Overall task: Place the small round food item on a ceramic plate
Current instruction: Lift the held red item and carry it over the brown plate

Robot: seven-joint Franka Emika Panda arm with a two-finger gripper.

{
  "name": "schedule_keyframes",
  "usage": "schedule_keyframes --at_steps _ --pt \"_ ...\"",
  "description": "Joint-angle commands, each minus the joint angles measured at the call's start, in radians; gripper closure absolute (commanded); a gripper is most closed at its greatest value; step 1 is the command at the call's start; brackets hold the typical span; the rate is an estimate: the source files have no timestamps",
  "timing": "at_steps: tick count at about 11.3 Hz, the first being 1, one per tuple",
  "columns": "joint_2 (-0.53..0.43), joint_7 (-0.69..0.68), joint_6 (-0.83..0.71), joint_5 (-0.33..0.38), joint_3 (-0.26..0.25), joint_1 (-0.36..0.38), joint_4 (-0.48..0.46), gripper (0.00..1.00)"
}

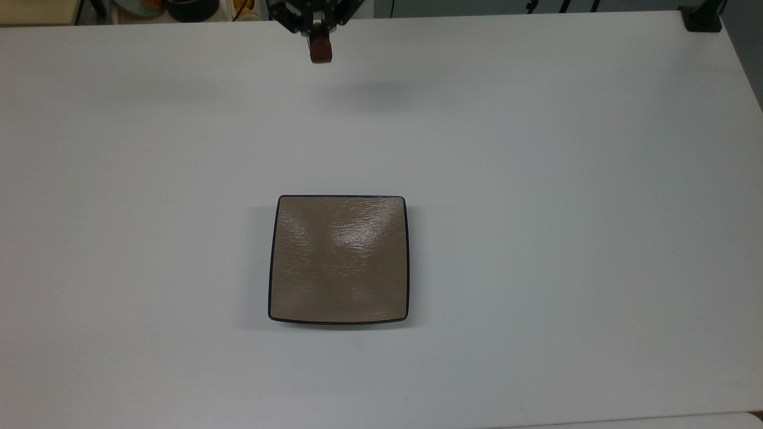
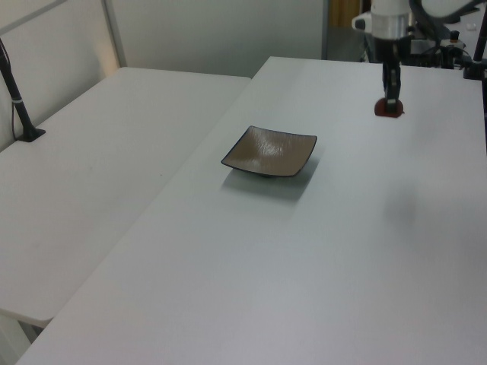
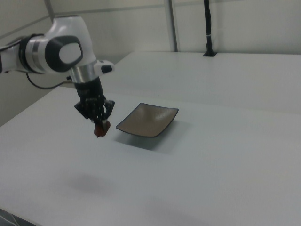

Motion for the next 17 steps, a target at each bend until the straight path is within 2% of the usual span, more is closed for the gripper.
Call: schedule_keyframes --at_steps 1,4,7,9,17 --pt "0.123 -0.006 -0.158 0.037 -0.006 0.001 0.269 0.81" --pt "0.192 -0.003 -0.16 0.038 -0.008 0.0 0.357 0.81" --pt "0.308 0.046 -0.148 0.052 -0.014 -0.006 0.476 0.81" --pt "0.385 0.066 -0.081 0.066 -0.014 -0.026 0.546 0.81" --pt "0.633 0.15 0.385 0.078 -0.008 -0.034 0.563 0.81"
